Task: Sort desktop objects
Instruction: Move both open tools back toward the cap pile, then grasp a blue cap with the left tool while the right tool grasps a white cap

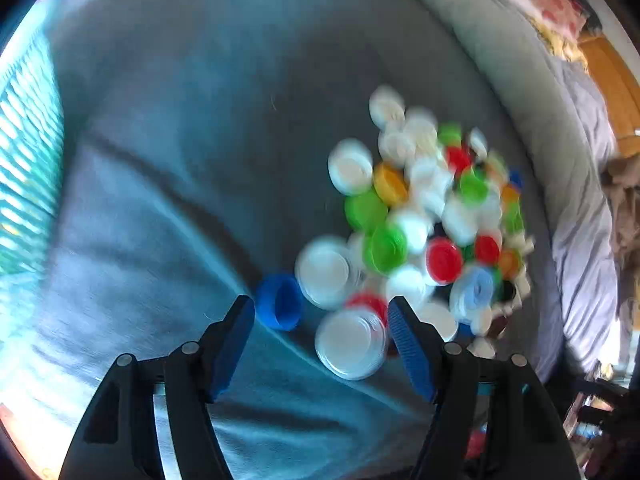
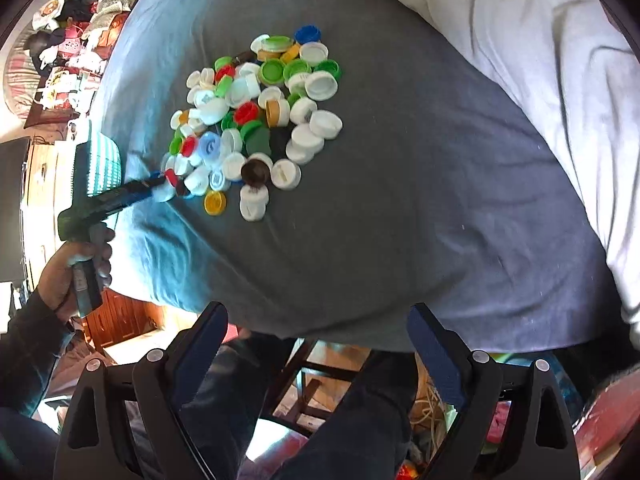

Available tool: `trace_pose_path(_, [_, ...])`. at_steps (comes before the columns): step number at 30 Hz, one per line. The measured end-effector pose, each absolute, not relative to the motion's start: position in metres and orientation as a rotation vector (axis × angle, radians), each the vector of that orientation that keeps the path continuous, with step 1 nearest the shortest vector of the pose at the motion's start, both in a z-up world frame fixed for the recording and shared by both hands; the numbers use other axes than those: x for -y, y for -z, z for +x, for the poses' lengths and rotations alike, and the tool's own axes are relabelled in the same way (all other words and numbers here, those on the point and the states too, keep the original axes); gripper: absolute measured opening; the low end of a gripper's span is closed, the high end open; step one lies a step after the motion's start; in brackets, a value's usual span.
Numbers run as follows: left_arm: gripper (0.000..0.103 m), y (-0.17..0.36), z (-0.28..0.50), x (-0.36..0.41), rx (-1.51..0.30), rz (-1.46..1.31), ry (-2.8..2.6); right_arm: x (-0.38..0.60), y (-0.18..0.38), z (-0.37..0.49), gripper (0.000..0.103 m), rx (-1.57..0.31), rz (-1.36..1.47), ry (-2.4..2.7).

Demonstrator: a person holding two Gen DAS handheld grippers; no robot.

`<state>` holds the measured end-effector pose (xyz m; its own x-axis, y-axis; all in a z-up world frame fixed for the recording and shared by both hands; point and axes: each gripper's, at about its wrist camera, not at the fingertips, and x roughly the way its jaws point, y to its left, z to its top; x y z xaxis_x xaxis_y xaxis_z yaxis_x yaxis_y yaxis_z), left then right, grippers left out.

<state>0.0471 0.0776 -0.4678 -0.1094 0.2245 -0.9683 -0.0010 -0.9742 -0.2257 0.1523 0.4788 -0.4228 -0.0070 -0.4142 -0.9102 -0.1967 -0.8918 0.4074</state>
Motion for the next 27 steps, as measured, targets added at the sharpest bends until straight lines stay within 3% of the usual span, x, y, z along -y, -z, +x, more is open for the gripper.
trace_pose_path(11, [0.071,0.475,0.078,-0.075,-0.083,-1.981,-2.291,-0.471,0.436,0.144,0.094,0.66,2.092,1.996])
trace_pose_path(12, [0.069,0.476,0.076,-0.076,-0.094,-1.959,-2.292,-0.47,0.439,0.146,0.094,0.659,2.1,1.989])
trace_pose_path(14, [0.053,0.478,0.072,-0.077,-0.105,-1.937,-2.281,-0.468,0.443,0.148,0.094,0.656,2.11,1.975])
trace_pose_path(15, [0.051,0.48,0.07,-0.078,-0.107,-1.924,-2.265,-0.468,0.444,0.149,0.092,0.654,2.111,1.971])
trace_pose_path(22, [0.05,0.495,0.068,-0.094,-0.216,-1.871,-2.213,-0.459,0.451,0.148,0.089,0.635,2.11,1.947])
trace_pose_path(24, [0.044,0.495,0.069,-0.093,-0.209,-1.871,-2.216,-0.458,0.451,0.146,0.085,0.628,2.099,1.957])
trace_pose_path(26, [0.019,0.494,0.071,-0.091,-0.185,-1.88,-2.214,-0.457,0.45,0.142,0.077,0.613,2.082,1.975])
trace_pose_path(27, [0.012,0.493,0.072,-0.091,-0.17,-1.887,-2.209,-0.456,0.45,0.14,0.069,0.6,2.074,1.986])
